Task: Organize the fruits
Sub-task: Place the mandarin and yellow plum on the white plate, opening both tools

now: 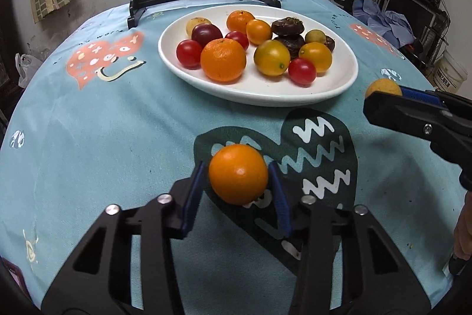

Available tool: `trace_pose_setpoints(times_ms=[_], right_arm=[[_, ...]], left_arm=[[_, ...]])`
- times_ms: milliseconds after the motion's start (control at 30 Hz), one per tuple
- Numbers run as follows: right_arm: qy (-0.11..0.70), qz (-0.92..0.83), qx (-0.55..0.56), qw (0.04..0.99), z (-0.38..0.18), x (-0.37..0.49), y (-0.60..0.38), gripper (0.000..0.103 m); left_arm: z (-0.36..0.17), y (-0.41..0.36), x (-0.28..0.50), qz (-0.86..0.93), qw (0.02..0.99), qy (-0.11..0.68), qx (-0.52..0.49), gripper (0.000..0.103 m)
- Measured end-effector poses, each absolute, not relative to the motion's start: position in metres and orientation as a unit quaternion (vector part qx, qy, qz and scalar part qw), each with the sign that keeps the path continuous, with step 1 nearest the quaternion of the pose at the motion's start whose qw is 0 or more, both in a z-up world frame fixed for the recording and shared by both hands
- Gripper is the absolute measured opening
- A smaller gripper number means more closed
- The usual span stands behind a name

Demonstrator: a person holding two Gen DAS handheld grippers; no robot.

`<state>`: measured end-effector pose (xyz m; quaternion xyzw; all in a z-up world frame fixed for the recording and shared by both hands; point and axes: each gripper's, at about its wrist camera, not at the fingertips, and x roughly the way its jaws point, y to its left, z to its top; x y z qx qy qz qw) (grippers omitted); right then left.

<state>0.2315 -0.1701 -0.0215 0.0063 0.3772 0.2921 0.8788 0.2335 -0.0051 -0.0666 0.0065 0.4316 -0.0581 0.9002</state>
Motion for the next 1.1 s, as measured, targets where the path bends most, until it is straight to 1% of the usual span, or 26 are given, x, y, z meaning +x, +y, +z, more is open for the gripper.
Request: trace_pose_setpoints(times_ms=[233,367,500,600,733,867,900,933,967,1000,1033,1067,1100], right_arm=[[0.377,0.293,0.008,0.879,-0.023,0.227,-0.171,0.028],[0.347,0.300,0.003,0.889,-0.011,0.227,-0.172,0.028],[0.326,0.281,0.003,0.903,0.008,0.254,-0.173,0.028],[0.322,0.264,0.005,0.909,0.012,0.285,-0.173,0.028],[0.339,0.249,0.013,0.907,0.004,0.330,-0.173,0.028],[0.355,0.248,0.021,0.901,-0.009,0.357,-0.173,0.029],[0.354,0.249,0.019,0.901,-0.011,0.360,-0.172,0.029],[0.354,0.248,0.016,0.902,-0.012,0.360,-0.172,0.030],[0.355,0.245,0.013,0.902,-0.011,0.358,-0.172,0.043],[0.357,0.236,0.011,0.904,-0.009,0.354,-0.174,0.070],[0.352,0.231,0.013,0.907,-0.007,0.349,-0.176,0.078],[0.344,0.231,0.013,0.910,-0.003,0.341,-0.179,0.086],[0.336,0.235,0.008,0.912,0.002,0.330,-0.181,0.089]], left_arm=[[-0.062,-0.006,0.229,-0.057,0.902,0.427,0.006,0.039],[-0.029,0.000,0.228,-0.058,0.919,0.390,-0.009,0.039],[0.005,0.000,0.258,-0.055,0.930,0.363,-0.009,0.039],[0.017,-0.002,0.294,-0.056,0.932,0.358,-0.014,0.039],[0.014,-0.006,0.334,-0.049,0.930,0.365,-0.007,0.039],[0.000,-0.008,0.365,-0.040,0.922,0.384,-0.007,0.039],[-0.003,-0.008,0.368,-0.036,0.921,0.387,-0.006,0.039],[-0.004,-0.007,0.370,-0.028,0.921,0.389,-0.005,0.042],[-0.002,-0.006,0.368,-0.019,0.921,0.388,-0.003,0.071],[0.001,-0.005,0.364,-0.003,0.924,0.383,0.001,0.094],[0.007,-0.004,0.356,0.017,0.930,0.367,0.009,0.098],[0.013,-0.004,0.346,0.025,0.935,0.353,0.017,0.098],[0.018,-0.003,0.339,0.024,0.936,0.349,0.023,0.098]])
